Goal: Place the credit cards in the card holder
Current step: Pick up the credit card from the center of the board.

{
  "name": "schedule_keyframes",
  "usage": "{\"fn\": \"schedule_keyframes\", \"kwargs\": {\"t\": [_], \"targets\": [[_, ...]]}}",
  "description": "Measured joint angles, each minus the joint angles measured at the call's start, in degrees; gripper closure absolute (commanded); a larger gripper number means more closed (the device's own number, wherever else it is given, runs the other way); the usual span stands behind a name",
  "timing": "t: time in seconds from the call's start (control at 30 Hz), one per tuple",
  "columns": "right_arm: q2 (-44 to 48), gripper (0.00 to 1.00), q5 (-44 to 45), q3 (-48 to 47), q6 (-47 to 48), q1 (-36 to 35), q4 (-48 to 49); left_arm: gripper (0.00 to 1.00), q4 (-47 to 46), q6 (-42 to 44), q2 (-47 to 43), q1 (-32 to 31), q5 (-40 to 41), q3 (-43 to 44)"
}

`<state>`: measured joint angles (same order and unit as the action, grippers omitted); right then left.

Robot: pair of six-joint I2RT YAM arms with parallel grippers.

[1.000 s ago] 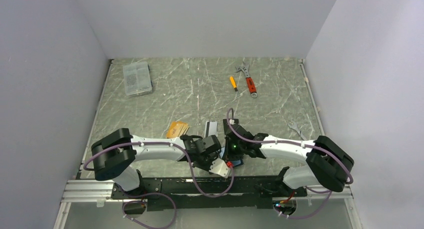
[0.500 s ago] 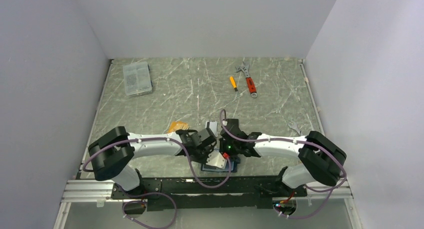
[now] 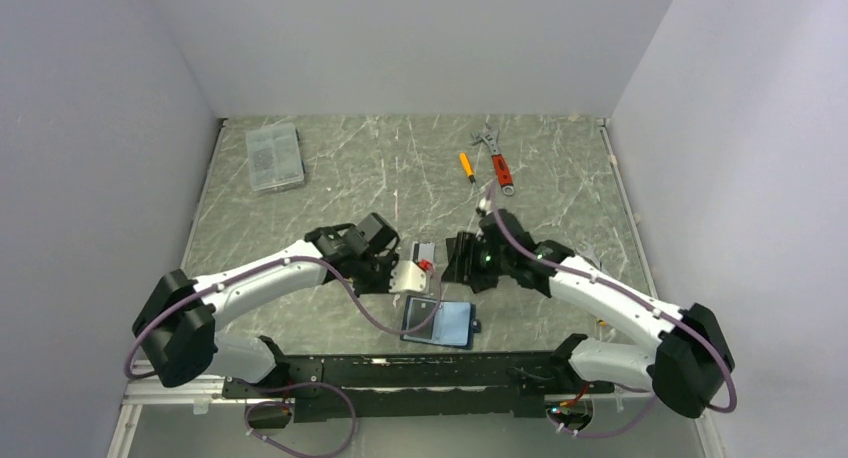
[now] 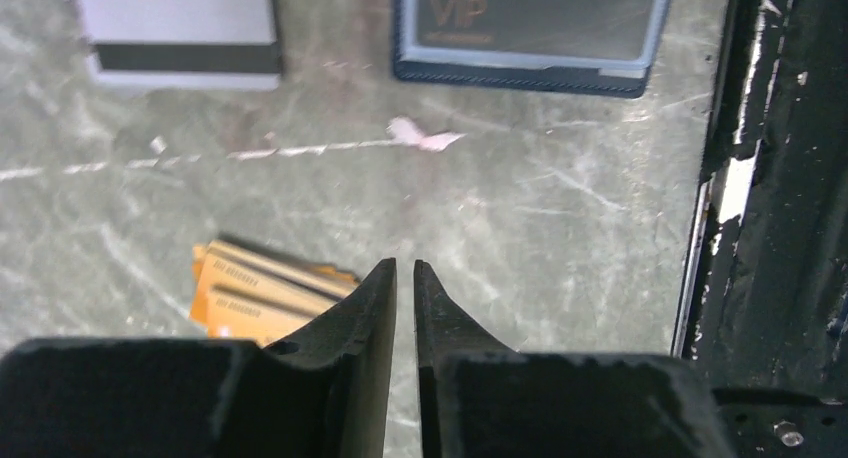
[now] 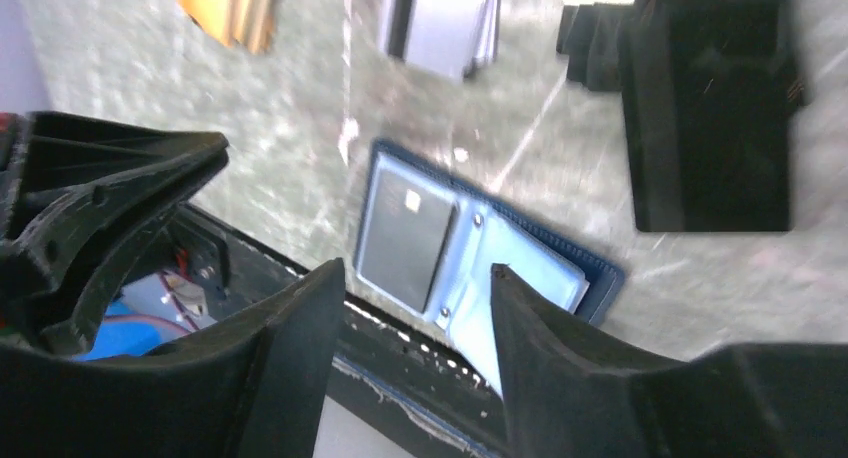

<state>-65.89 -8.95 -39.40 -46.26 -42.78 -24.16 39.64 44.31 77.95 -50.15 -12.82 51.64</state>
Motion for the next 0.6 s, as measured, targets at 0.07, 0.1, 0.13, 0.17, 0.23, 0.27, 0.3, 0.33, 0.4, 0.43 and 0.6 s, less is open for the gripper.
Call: {"fn": "schedule_keyframes", "kwargs": {"t": [0.07, 0.1, 0.13, 0.17, 0.23, 0.27, 0.3, 0.33, 0.4, 0.43, 0.6], "targets": [[1.36, 0.32, -0.83, -2.75, 1.88, 3.65, -1.05, 0.79, 1.60, -0.07, -1.03, 2.25, -0.42, 1.46], [1.88, 0.29, -1.29, -3.61, 2.89, 5.64, -1.31, 0.78, 2.56, -0.24, -1.33, 3.50, -0.79, 2.54], [2.49, 0.26, -2.29, -4.50, 4.04, 8.74, -1.60, 0.78, 3.34, -0.46, -1.42, 4.59, -1.01, 3.82], [2.89, 0.24, -2.82, -4.94, 4.98, 11.52, -1.84, 0.78, 3.74, -0.66, -1.38, 5.25, -1.20, 4.92], [2.95, 0.19, -4.26, -5.03, 6.84, 16.90, -2.56, 0.78, 4.76, -1.09, -0.76, 5.86, -1.95, 7.54], [2.73, 0.17, -5.03, -4.92, 7.52, 19.19, -3.13, 0.78, 4.94, -1.36, -0.26, 5.88, -2.47, 8.61], [2.51, 0.16, -6.34, -4.50, 8.28, 22.32, -3.43, 0.78, 5.14, -1.57, 0.55, 5.86, -2.97, 9.73], [2.47, 0.15, -7.45, -3.69, 9.03, 25.31, -3.45, 0.79, 5.27, -1.84, 1.55, 5.86, -3.69, 10.78], [2.64, 0.15, -9.60, -1.18, 10.05, 30.62, -3.28, 0.79, 5.14, -2.19, 4.00, 5.86, -4.90, 12.17], [2.80, 0.15, -10.73, 0.63, 10.38, 33.38, -3.13, 0.79, 5.09, -2.43, 4.98, 5.86, -5.33, 12.37], [2.84, 0.17, -16.04, 9.31, 10.43, 38.53, -1.55, 0.79, 5.68, -3.43, 9.07, 5.88, -6.91, 12.48]]}}
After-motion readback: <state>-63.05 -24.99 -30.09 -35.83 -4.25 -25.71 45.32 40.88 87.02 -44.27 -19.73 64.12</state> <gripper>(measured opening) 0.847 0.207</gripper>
